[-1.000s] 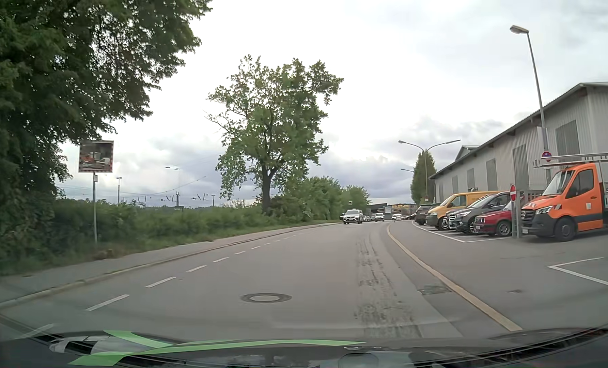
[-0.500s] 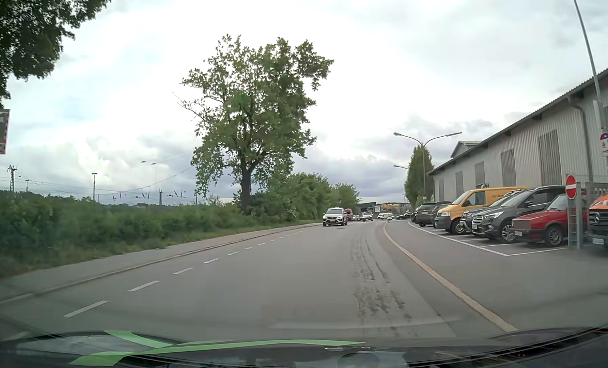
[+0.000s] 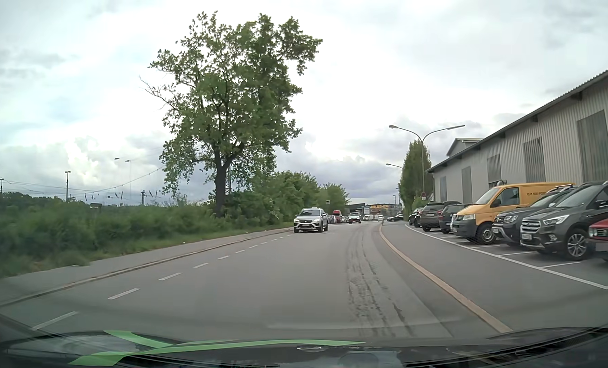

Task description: Follow the waypoints while adhering to traffic rules and regulations

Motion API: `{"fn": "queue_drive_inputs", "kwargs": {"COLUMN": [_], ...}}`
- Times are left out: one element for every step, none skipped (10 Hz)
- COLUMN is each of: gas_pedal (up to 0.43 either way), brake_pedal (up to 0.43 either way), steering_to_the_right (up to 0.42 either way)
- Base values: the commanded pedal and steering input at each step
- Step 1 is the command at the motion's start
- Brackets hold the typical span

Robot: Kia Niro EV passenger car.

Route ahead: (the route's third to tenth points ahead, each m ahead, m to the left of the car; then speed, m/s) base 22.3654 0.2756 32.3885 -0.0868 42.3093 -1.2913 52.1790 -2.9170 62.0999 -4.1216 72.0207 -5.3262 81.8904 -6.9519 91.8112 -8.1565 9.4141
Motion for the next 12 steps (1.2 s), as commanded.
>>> {"fn": "queue_drive_inputs", "kwargs": {"gas_pedal": [0.138,0.138,0.138,0.138,0.138,0.130,0.110,0.059,0.028,0.000,0.000,0.000], "brake_pedal": [0.000,0.000,0.000,0.000,0.000,0.000,0.000,0.000,0.000,0.000,0.000,0.000], "steering_to_the_right": [0.026,0.026,0.026,0.026,0.026,0.026,0.024,0.020,0.015,0.013,0.012,0.012]}}
